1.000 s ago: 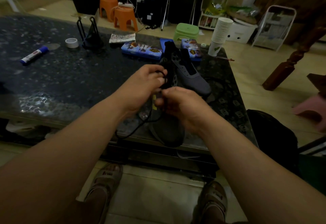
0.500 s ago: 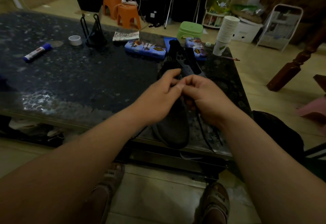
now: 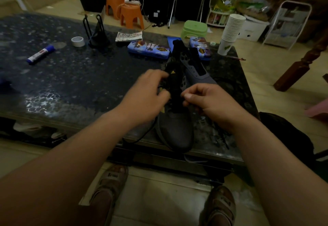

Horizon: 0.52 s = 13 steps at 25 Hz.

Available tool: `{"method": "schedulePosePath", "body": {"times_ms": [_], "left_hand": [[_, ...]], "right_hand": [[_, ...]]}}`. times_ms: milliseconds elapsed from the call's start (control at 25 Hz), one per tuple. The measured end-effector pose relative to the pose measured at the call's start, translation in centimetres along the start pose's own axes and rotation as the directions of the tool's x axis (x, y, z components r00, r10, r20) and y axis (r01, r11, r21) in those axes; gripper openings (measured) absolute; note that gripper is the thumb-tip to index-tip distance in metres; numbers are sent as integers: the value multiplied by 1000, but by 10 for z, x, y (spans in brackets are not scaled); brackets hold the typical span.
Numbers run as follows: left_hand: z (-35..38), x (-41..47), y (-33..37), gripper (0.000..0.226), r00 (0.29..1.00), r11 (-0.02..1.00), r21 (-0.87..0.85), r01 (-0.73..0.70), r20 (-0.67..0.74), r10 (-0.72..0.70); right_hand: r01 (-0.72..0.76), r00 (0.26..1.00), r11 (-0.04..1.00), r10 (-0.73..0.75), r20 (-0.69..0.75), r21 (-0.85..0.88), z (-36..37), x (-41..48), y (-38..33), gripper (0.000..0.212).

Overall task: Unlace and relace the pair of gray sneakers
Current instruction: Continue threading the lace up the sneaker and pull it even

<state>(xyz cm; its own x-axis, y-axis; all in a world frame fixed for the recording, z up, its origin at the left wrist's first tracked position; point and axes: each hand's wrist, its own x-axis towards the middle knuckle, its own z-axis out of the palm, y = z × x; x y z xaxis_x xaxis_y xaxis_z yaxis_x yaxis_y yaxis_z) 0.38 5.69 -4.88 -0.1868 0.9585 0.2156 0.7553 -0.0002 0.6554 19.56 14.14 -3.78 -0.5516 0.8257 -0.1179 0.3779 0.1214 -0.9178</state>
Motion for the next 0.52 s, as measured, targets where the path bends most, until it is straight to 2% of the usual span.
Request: {"method": "schedulePosePath", "body": {"times_ms": [80,160,280,360,440,520], "left_hand": [[15,-1,20,38,991,969,-243,53,129,-22],[19,1,20,24,982,976,-189,104,175,-71],[5,9,-1,21,987,986,-109,123,115,-110],[1,9,-5,15,980,981,-137,138,162,-116],[7,9,0,8,969,963,-225,149,230,-96],[12,11,2,10,969,956,-246,159,227,-103]], "right_hand": [[57,998,997,-58,23,47,11,4,-5,8],[56,998,996,-57,15,65,8,8,-5,7],[-21,1000,997,22,-21,68,-8,10,5,15],[-25,999,997,28,-33,70,-10,13,8,13],[15,999,999,-17,27,41,-2,17,4,10],[45,997,997,-48,52,64,8,24,1,9]]}}
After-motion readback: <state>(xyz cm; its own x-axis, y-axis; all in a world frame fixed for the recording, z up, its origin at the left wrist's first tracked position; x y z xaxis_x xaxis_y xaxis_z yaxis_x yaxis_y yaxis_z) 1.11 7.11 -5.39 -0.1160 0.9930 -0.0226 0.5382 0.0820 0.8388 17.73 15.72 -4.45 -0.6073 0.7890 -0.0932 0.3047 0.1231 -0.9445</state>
